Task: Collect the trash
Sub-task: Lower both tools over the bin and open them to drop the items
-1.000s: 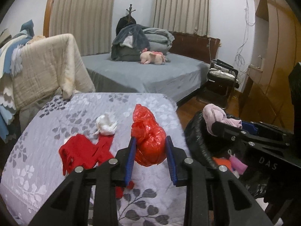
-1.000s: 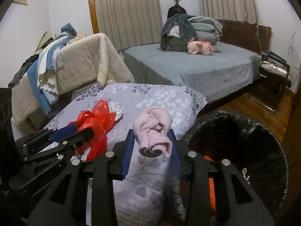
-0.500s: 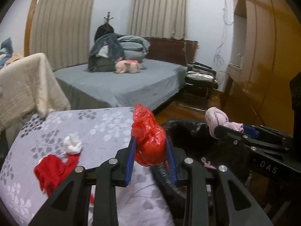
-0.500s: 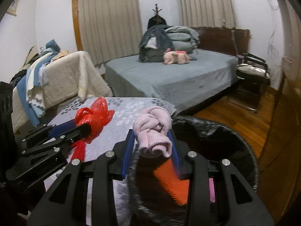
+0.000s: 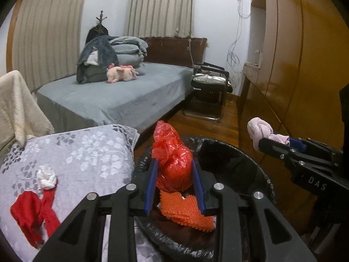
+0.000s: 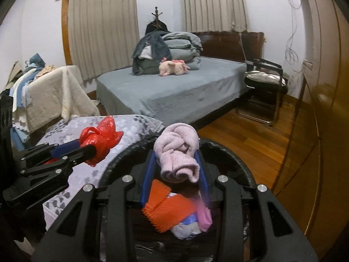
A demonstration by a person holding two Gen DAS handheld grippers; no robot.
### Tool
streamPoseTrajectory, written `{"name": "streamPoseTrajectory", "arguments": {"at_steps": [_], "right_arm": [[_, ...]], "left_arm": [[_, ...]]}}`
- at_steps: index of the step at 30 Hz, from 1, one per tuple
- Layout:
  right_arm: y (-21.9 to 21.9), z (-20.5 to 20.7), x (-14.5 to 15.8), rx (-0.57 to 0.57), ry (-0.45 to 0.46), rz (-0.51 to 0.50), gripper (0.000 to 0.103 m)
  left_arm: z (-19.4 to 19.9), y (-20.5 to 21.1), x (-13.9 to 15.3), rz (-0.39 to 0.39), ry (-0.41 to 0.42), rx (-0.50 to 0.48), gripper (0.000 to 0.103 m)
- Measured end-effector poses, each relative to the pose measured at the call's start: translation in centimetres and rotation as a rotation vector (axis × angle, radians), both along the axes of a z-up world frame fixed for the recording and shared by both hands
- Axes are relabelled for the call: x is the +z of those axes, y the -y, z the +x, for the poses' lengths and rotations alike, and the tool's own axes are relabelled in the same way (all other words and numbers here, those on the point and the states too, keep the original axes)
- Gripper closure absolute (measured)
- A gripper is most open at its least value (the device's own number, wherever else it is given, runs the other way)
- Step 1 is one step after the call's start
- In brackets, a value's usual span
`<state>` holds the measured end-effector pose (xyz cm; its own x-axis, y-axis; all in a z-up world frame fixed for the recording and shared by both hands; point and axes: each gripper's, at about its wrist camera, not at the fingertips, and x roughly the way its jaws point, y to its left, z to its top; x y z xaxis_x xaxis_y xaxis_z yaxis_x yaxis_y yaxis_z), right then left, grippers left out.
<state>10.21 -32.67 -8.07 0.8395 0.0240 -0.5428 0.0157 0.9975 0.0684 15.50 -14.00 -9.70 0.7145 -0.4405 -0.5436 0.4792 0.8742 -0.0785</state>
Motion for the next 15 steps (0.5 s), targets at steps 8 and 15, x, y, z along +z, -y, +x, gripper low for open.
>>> {"name": "streamPoseTrajectory", "arguments": {"at_steps": [8,15], "right_arm": [[2.3,1.3,-3.2,-0.034,-0.065,0.003,0.065],[3.4,0.9,-4.1,-0.079,-0.078,0.007,0.045]], "left_arm": [[2.1,2.4,-2.3,0.018,-0.067,-0.051,0.071],[2.7,2.4,-3.1,0.0,-0.114,-0.087,0.045]]}}
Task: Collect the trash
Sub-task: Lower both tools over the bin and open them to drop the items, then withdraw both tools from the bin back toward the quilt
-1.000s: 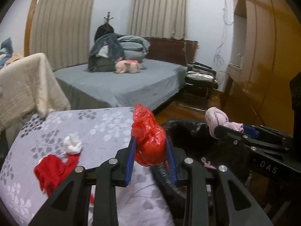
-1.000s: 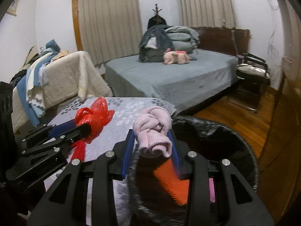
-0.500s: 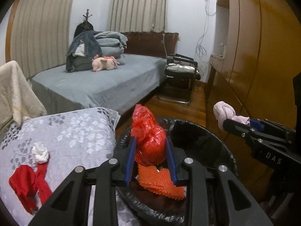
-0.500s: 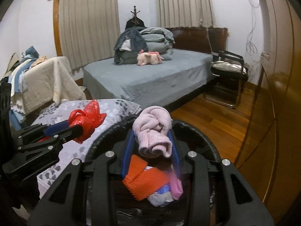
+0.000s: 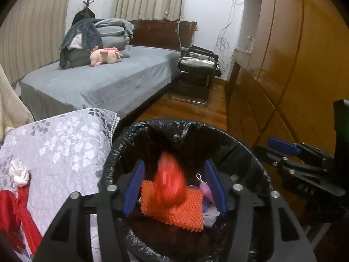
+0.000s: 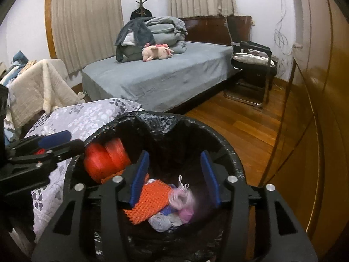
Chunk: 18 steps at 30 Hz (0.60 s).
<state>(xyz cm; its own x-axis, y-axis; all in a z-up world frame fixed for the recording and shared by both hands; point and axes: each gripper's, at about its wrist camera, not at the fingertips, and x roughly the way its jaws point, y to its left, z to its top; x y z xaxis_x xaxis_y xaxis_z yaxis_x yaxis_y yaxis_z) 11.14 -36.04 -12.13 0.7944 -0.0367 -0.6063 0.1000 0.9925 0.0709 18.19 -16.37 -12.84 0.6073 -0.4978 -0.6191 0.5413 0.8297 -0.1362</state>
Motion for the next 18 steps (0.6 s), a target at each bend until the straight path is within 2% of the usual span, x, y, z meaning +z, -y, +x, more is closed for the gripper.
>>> {"name": "streamPoseTrajectory", "arguments": {"at_steps": [2,4,7,8,18], "right_arm": [[0.1,-0.4,0.2,-0.006,0.01,-0.001,0.034],[0.0,-0.7,0.6,-0.011,0.022,-0.005,0.011],[-0.3,-1.3,1.3,-0.009,0.038,0.007,0.008],[-0.6,-1.4,1.5,-0.008,0.04,0.013,0.007],[-6.1,-0.5,4.1,0.097,0.094,0.045,0.006]], "left_arm": [[-0.1,-0.6,0.2,0.005,0.007,0.009,0.039],[-0.3,-1.3,0.6,0.011,0.019,0.022,0.032],[-1.1,-3.1,1.4,0.03,0.055,0.062,0.016],[-1.3,-3.6,1.7,0.032,0.062,0.073,0.013],[-3.6,-11.7,4.0,0.02,0.102,0.235,0.009]]}}
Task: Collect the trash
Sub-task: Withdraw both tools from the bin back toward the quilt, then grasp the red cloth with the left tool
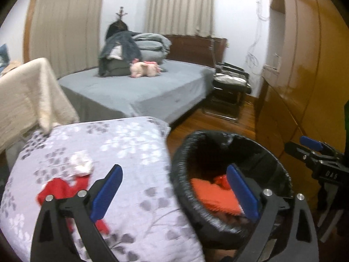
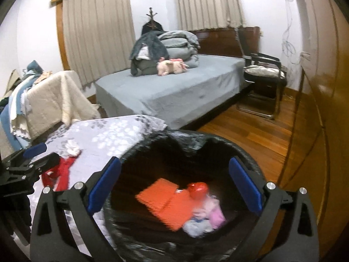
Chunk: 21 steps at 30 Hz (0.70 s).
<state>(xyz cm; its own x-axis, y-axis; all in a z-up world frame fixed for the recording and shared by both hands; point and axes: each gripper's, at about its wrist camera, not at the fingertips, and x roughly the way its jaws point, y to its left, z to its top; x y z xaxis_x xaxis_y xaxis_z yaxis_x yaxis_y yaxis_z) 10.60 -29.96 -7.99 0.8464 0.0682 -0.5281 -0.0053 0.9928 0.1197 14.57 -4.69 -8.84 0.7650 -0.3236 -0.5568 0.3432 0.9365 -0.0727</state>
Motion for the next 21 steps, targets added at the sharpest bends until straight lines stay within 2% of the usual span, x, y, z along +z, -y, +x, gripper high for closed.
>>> {"name": "streamPoseTrajectory", "arguments": {"at_steps": [6,13,21], "right_arm": [[-4.8,1.3,0.2,0.085,0.001,0.003,0.006],[-10.4,3.6,0.1,0.177,0.004,-0.001,0.006],[-15.6,6.4,-1.2,0.243,-0.015,0.003,0.006]], "left_arm": [[-1.0,-5.5,0.2,0.037,0.028,0.127,0.009],[-0.9,-11.8,-0.9,0.057,0.018,0.277,0.009],[0.2,-16.3,-2.7,0.068,-0.015,0.361,0.011]]}}
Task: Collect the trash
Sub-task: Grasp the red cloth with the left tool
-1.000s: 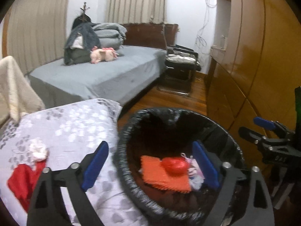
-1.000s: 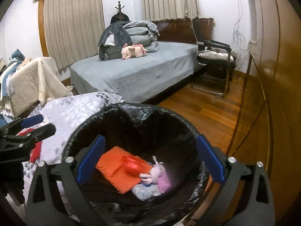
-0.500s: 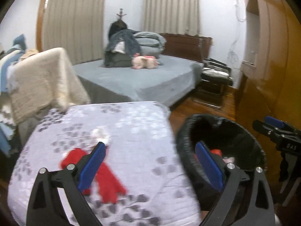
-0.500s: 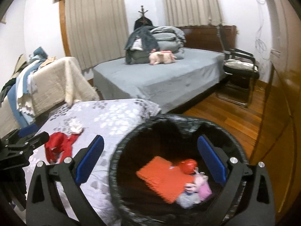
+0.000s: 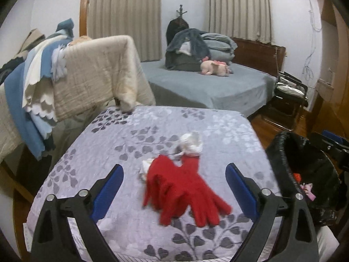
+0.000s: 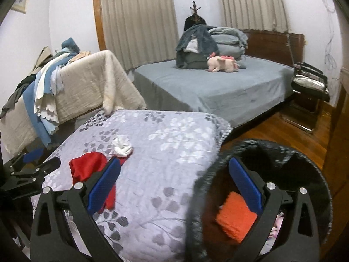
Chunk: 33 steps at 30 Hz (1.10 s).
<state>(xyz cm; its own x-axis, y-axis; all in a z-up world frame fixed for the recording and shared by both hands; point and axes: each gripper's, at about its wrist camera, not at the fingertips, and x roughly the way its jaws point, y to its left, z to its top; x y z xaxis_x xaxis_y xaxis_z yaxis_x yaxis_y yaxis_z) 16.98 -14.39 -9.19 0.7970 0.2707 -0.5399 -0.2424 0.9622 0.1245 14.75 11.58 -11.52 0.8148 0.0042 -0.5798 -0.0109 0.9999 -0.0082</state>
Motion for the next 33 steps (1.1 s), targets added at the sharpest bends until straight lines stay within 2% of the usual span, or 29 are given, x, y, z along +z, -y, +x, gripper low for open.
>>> {"name": "streamPoseTrajectory", "arguments": {"at_steps": [8,15,18,20,23,33], "right_arm": [[-3.0,2.6,-2.0,0.027,-0.043,-0.02,0.006],[-3.9,3.8,-3.2,0.037,-0.068,-0.043,0.006],[-4.1,4.1,-3.5,0.041,-0.075,-0.051,0.006],[-4.2,4.1,-3.7,0.043,-0.078,-0.053,0.006],[-4.5,4.3,-3.8,0.048,-0.084,-0.053,0.006],[-5.5,4.2,-3.4,0.075,-0.074,-0.046,0.006]], "left_arm": [[2.7,-1.1,-3.7,-0.01,-0.08,0.007,0.024],[5.2,-0.7,-6.7,-0.023,-0.145,0.0,0.033],[5.9,-0.5,-7.8,-0.027,-0.174,-0.006,0.051],[5.9,-0.5,-8.1,-0.028,-0.176,-0.011,0.07],[5.7,-0.5,-8.0,-0.034,-0.172,-0.023,0.086],[2.7,-1.4,-4.1,-0.076,-0.089,-0.024,0.09]]}}
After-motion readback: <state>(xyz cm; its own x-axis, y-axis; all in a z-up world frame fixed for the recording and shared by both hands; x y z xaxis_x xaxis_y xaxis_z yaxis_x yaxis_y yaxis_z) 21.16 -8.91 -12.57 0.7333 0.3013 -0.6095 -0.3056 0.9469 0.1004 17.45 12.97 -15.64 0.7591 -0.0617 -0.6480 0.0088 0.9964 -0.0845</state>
